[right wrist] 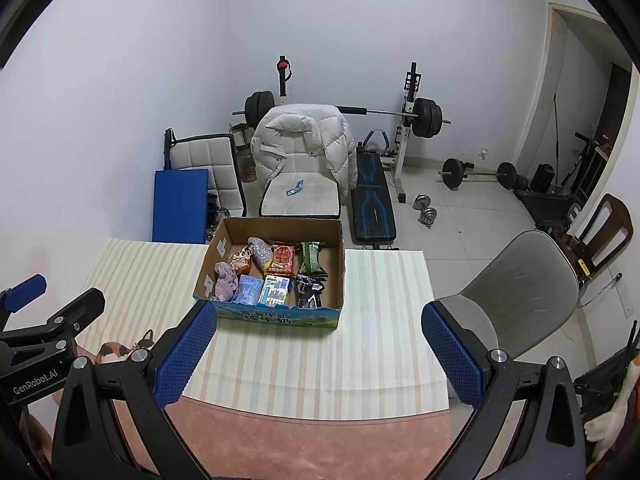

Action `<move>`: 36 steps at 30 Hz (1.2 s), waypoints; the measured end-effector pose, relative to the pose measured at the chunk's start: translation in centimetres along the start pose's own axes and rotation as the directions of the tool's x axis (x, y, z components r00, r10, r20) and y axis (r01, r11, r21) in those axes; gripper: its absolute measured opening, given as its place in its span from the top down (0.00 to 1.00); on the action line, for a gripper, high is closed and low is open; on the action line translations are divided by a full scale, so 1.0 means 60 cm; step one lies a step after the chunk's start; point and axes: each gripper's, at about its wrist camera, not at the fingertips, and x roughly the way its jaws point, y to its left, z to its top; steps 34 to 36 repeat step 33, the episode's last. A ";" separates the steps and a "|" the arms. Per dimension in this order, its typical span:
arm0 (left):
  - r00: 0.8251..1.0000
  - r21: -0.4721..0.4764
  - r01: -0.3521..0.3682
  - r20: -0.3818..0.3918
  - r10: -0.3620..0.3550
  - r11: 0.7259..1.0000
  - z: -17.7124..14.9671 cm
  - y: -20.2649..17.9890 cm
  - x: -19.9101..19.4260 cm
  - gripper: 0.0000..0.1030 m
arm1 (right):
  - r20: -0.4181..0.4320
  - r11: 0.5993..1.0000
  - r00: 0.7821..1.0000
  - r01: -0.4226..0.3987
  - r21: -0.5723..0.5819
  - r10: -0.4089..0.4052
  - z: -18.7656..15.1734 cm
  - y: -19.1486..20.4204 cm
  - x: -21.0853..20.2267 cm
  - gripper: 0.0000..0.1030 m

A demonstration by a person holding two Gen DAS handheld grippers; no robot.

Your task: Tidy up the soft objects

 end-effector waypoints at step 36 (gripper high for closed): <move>1.000 -0.009 -0.006 0.022 0.006 1.000 -0.004 0.002 0.004 0.00 | 0.005 1.000 1.000 0.001 -0.001 -0.001 0.013 -0.001 -0.003 0.00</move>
